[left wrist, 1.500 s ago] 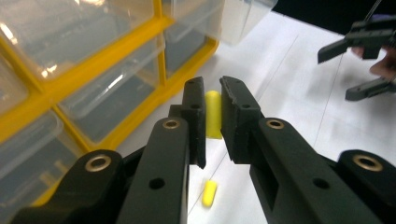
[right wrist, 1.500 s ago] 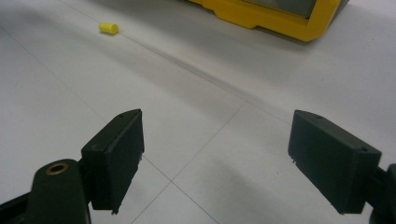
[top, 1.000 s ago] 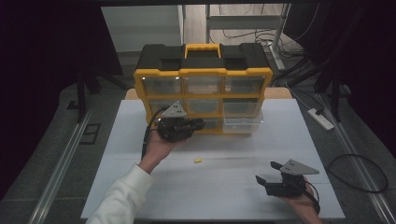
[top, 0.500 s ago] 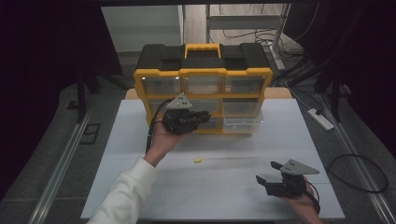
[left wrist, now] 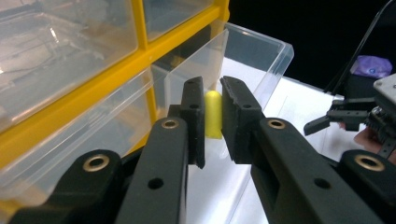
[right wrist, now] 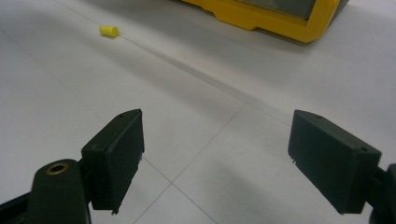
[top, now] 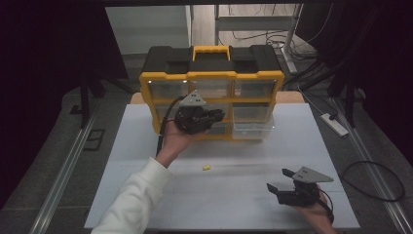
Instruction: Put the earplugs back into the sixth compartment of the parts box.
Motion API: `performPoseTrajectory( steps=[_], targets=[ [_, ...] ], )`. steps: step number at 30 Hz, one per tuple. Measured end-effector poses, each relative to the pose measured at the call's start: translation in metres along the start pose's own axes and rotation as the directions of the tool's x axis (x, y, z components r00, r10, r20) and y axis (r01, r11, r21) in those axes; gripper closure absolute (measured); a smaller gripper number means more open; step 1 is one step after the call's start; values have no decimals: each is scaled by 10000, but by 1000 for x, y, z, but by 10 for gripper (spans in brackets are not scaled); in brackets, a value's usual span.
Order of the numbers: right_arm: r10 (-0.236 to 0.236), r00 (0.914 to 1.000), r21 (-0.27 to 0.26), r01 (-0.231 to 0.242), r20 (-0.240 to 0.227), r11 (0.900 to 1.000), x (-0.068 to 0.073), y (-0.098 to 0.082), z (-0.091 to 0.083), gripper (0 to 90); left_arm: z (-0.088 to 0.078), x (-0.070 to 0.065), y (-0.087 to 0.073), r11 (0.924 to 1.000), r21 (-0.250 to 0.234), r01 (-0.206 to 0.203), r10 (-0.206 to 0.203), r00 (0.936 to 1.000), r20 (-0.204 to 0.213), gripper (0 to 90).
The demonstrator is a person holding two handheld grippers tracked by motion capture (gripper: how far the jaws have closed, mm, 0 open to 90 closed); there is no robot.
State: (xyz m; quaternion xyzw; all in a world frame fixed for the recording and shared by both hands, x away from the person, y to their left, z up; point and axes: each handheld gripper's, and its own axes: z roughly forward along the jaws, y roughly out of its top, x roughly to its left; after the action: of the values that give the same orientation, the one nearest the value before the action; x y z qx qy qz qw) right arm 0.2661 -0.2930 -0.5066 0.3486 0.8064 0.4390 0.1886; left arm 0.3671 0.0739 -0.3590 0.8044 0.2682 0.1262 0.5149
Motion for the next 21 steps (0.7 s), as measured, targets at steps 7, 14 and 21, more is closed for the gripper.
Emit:
performPoseTrajectory(
  steps=[7, 14, 21],
  targets=[
    [-18, 10000, 9, 18, 18, 10000, 0, 0, 0, 189, 11, -5, 10, 9999, -40, -110, 111, 9998, 149, 791],
    [-7, 10000, -4, 7, 31, 10000, -1, 0, 0, 190, 26, -11, 16, 9992, 191, -364, 359, 9991, 222, 787],
    [-34, 10000, 0, 34, 21, 10000, -1, 0, 0, 190, 40, -13, 22, 9986, 359, -395, 386, 9989, 256, 787]
  ],
)
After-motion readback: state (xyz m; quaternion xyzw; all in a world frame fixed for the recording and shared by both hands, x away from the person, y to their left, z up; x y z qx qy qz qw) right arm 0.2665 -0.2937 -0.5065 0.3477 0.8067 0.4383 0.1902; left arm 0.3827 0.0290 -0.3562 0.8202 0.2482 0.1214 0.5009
